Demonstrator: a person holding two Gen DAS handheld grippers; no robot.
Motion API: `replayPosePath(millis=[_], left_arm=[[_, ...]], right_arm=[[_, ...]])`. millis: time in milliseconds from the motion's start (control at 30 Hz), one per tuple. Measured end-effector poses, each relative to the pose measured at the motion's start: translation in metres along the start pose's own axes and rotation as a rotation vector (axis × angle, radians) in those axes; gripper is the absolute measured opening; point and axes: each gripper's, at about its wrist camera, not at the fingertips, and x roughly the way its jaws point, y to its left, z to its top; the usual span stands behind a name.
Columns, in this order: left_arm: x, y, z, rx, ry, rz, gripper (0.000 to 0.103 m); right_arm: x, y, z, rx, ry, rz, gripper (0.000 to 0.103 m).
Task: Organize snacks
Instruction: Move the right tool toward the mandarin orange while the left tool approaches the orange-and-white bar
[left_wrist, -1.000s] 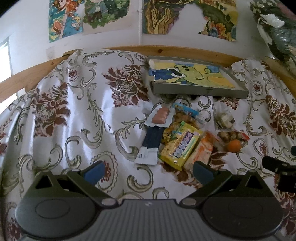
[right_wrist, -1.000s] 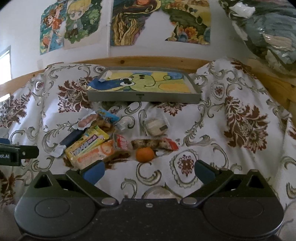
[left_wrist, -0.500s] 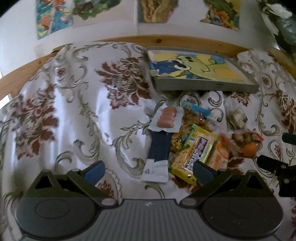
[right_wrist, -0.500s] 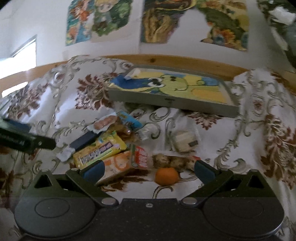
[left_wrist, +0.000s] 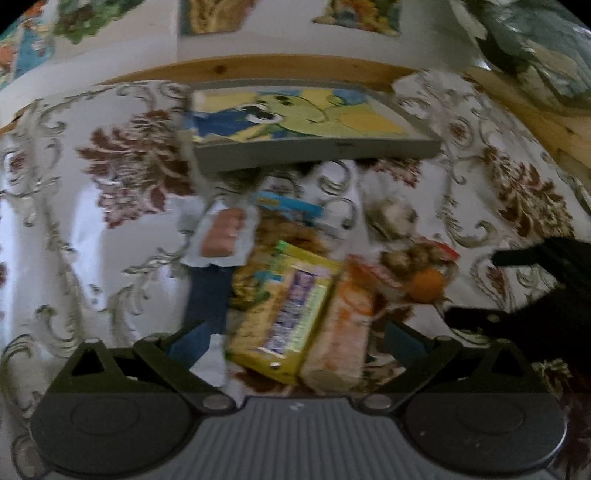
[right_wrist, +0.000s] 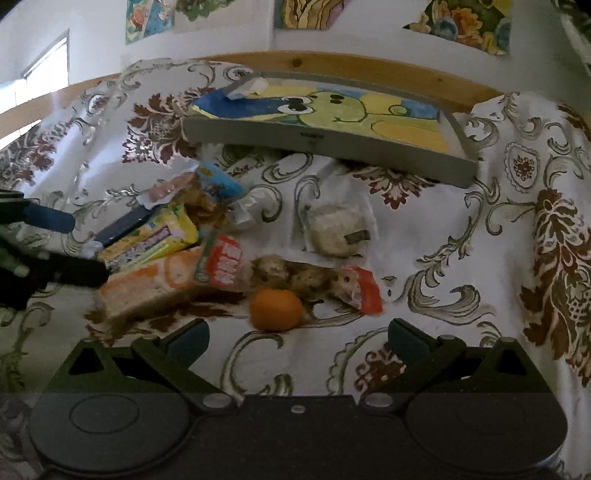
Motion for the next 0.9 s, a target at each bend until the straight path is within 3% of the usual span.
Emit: replayPosePath(millis=[200,333,467,600,733,800,900], left_arm=[[0.003,-0.019,-0.001,0.101,0.011,-0.050,0.103],[0.014,-0.022,0.001,0.121,0.058,-0.099,0.102],[0.026,-0.020,0.002,0.107,0.119,-0.136,0.097],[0.031,-0.023,0.003,0.147,0.125,-0.128,0.092],[0.033,-0.025,0.005,0.165,0.125,-0.135,0.081],[0.035,-0.026,0.006,0.163,0.126,-0.111,0.066],[0.036,-0.026,0.008,0.162,0.116,-0.110,0.059]], right_arm=[[0.004,0.000,0.004,-0.084,-0.019,0.028,0.101],[0.009,-0.002,0.006,-0.113,-0.015,0.055,0.092],[0.015,-0.003,0.010,-0.106,0.004,0.079,0.089],[0.021,-0.003,0.013,-0.078,0.018,0.097,0.079],[0.023,-0.002,0.012,-0.058,0.028,0.115,0.063],[0.025,-0.002,0.012,-0.040,0.038,0.118,0.058],[0.028,-0.004,0.011,-0.011,0.048,0.127,0.054]])
